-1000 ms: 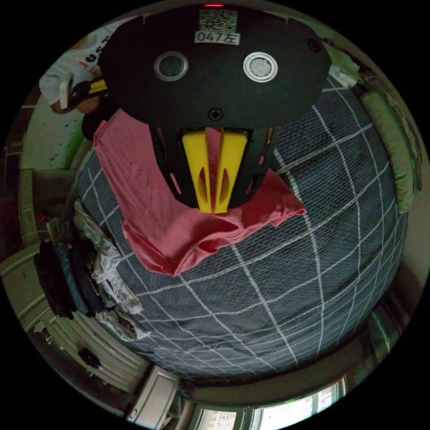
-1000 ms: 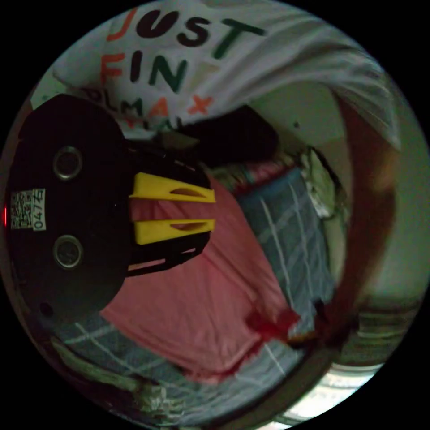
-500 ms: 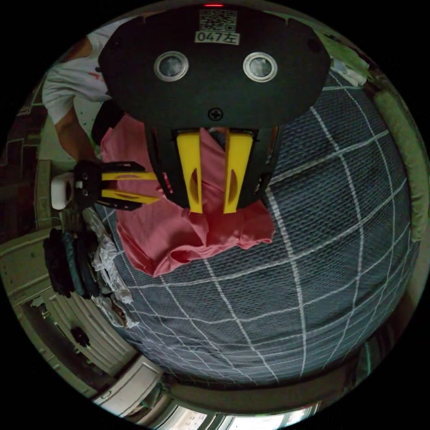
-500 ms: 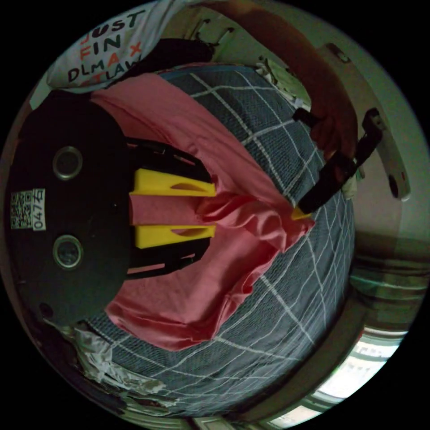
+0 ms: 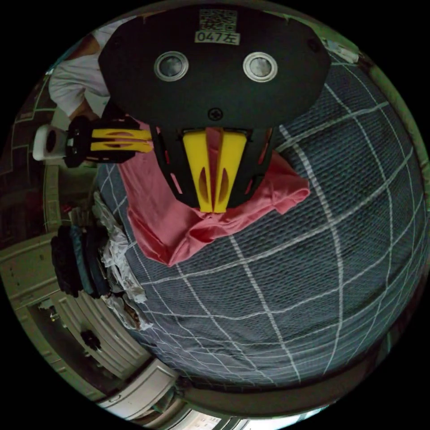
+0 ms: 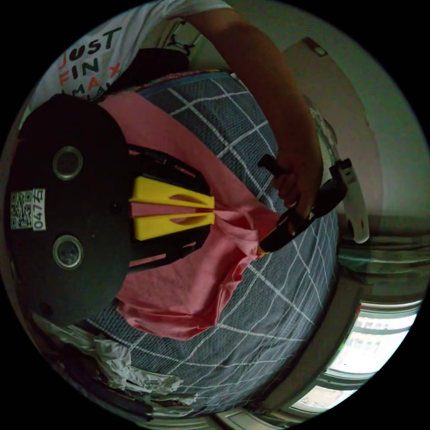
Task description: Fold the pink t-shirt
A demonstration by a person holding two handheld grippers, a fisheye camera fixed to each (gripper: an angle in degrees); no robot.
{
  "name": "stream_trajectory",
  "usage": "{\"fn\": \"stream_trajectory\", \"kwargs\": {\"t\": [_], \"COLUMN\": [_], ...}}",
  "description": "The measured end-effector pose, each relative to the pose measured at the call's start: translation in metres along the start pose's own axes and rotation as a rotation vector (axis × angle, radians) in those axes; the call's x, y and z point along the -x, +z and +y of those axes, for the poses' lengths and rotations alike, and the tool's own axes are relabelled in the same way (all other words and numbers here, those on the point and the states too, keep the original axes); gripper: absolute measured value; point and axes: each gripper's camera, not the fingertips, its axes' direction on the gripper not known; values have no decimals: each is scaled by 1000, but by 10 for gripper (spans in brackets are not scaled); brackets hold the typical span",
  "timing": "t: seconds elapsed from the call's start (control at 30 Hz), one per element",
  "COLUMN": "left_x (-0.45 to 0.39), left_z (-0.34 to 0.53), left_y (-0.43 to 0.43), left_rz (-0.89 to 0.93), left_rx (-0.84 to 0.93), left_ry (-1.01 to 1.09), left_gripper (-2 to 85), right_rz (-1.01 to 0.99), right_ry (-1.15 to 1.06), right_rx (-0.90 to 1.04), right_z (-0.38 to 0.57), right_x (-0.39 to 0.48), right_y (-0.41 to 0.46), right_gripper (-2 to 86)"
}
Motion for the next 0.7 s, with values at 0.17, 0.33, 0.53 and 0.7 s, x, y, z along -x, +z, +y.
{"fn": "stream_trajectory", "kwargs": {"t": [0.17, 0.33, 0.53, 0.7], "left_x": [34, 60, 61, 40], "left_z": [20, 42, 67, 80], "left_y": [-21, -40, -71, -83], "left_rz": [39, -2, -51, -139], "left_rx": [-26, 1, -16, -62], "left_ry": [-90, -138, -70, 7], "left_gripper": [-6, -5, -9, -8], "right_rz": [59, -79, -2, -10], "right_ry": [-114, -173, -103, -74], "right_rx": [63, 125, 73, 8], "right_z": [-33, -41, -27, -47], "right_x": [13, 4, -50, -89], "right_y": [49, 99, 102, 117], "right_gripper": [18, 36, 19, 12]}}
